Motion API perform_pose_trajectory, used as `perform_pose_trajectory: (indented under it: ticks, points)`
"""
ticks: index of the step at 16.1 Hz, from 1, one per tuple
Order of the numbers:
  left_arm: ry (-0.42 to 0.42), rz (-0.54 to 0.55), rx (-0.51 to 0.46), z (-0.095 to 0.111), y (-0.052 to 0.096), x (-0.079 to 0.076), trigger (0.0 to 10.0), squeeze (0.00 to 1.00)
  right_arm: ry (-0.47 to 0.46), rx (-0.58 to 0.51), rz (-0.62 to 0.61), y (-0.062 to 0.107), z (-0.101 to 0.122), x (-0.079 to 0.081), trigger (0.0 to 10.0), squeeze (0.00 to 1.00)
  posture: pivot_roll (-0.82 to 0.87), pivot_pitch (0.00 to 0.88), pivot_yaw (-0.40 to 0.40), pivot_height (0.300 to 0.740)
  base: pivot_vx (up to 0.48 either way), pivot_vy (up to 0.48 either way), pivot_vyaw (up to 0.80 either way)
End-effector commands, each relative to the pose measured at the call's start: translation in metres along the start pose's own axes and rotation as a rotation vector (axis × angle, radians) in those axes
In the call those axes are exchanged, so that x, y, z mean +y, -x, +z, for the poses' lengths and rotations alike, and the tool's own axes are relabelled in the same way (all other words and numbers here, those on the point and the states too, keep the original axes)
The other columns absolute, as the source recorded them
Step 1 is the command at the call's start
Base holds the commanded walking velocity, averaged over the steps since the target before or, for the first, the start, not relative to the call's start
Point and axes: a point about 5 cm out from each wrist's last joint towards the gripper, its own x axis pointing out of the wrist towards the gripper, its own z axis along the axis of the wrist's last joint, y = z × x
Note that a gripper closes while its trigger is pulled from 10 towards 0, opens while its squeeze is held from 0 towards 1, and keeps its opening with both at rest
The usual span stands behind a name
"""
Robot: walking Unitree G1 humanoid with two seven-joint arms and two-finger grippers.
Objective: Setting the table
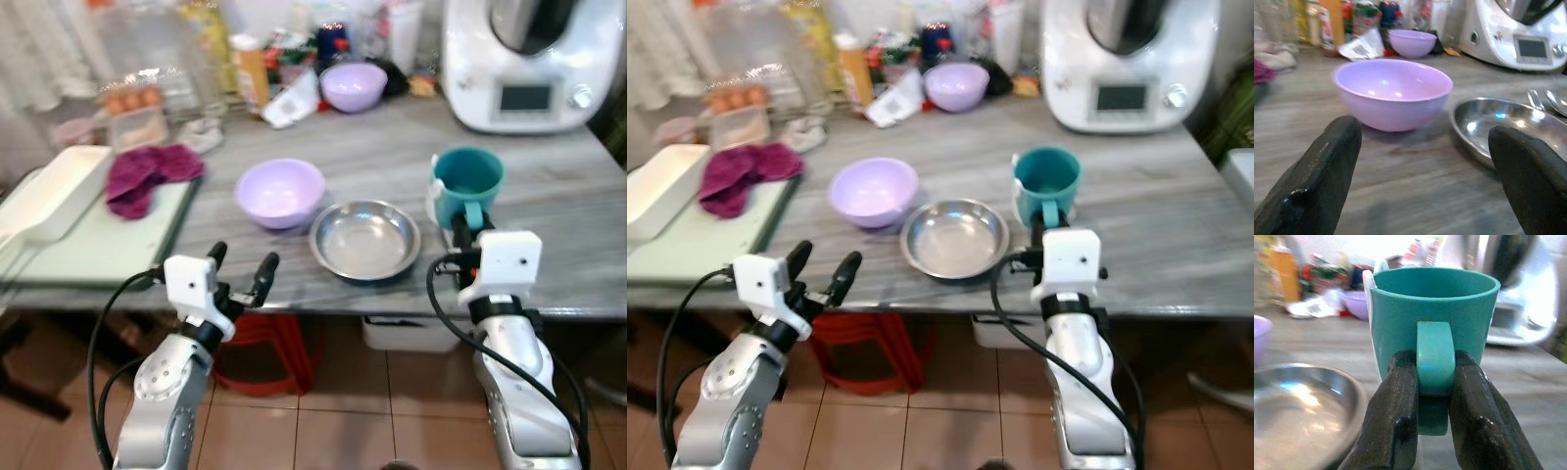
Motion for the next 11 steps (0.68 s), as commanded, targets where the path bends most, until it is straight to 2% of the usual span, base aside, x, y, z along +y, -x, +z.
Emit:
perform_pose_trajectory:
  ticks: [1,6,11]
  points:
    - [-0.003,-0.022,0.003,0.0016,0.0014,-0.0037,10.0,0.00,0.004,-0.015,-0.013,-0.0005,0.0046,-0.0042,10.0,0.00,-0.16,0.102,0.082,0.740,0.000,0.000,-0.59]
    - [0.002,-0.028,0.009,0.0014,0.0025,-0.0043,10.0,0.00,-0.001,-0.013,-0.002,-0.0029,0.0054,-0.0011,10.0,0.00,-0.15,0.103,0.074,0.740,0.054,0.000,-0.80]
    - [-0.001,-0.029,0.016,0.0003,0.0032,-0.0051,10.0,0.00,0.006,-0.020,0.006,-0.0042,0.0058,0.0003,10.0,0.00,-0.15,0.101,0.076,0.740,0.000,0.000,0.00]
